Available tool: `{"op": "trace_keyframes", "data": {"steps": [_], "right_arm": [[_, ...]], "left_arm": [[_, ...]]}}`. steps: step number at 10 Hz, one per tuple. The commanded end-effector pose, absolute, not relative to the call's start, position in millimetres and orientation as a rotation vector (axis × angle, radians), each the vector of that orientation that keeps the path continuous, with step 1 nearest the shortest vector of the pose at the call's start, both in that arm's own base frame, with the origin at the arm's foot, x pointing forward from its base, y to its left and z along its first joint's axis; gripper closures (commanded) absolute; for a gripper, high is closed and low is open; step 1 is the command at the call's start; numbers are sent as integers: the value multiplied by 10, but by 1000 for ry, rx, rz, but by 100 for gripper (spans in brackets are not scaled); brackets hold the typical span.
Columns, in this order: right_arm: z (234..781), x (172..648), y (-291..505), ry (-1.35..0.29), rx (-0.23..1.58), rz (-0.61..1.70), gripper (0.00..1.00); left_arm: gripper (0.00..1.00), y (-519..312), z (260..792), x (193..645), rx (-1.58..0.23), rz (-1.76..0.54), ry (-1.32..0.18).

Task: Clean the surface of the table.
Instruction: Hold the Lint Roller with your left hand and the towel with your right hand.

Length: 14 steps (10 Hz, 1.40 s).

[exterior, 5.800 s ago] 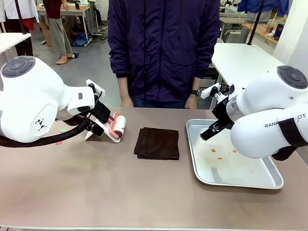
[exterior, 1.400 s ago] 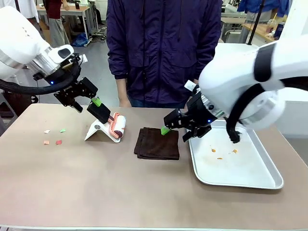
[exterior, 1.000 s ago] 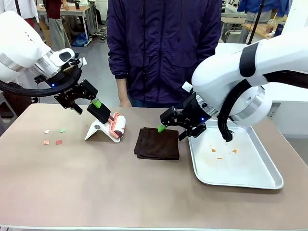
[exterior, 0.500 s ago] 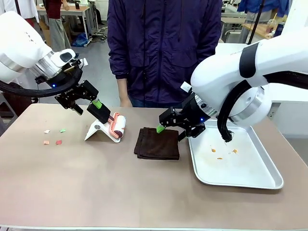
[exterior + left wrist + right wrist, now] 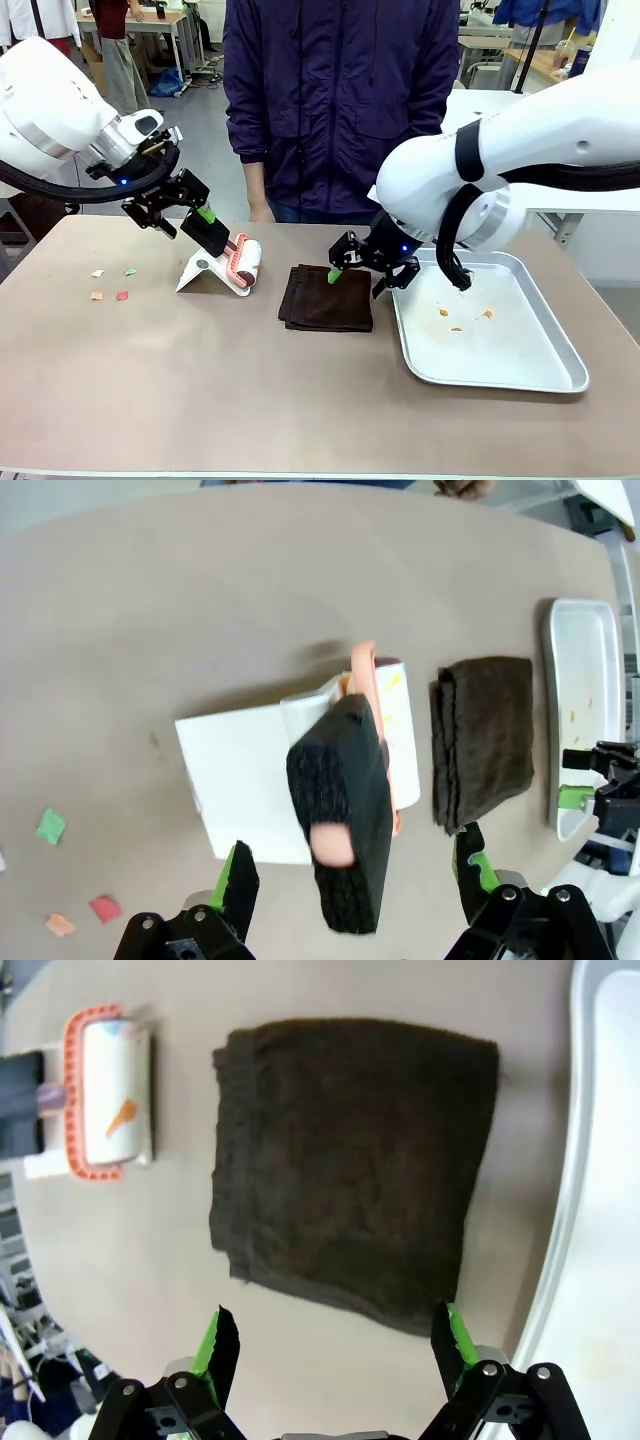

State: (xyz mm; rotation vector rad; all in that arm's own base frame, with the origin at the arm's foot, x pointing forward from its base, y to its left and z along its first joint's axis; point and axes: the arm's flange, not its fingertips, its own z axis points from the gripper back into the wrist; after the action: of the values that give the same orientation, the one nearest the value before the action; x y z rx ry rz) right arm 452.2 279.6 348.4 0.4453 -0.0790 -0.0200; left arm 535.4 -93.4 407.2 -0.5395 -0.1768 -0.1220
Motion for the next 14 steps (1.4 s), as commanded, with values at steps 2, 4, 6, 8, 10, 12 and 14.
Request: {"op": "trace_keyframes", "data": {"steps": [2,4,6,8,10,12,14], "right_arm": [[3490,4757,2901,-35,397,-102,0],[3373,4836,2950,-30,331,-142,0],[3256,4909,2985,-30,293,-145,0],[3133,4990,3028,-15,258,-184,0],[3074,5019,3074,-12,241,-187,0],[3092,5020,3087,-27,236,-193,0],[3061,5026,3095,-23,227,-204,0]], "left_arm": [[0,-1012,4073,5502,-607,-124,-164],[0,-1020,4053,5511,-599,-121,-145],[0,-1013,4041,5502,-574,-112,-142],[0,-978,4027,5504,-572,-107,-142],[0,-981,3991,5514,-576,-97,-128],[0,-992,3995,5507,-581,-98,-126],[0,-1049,3990,5510,-573,-102,-116]]}}
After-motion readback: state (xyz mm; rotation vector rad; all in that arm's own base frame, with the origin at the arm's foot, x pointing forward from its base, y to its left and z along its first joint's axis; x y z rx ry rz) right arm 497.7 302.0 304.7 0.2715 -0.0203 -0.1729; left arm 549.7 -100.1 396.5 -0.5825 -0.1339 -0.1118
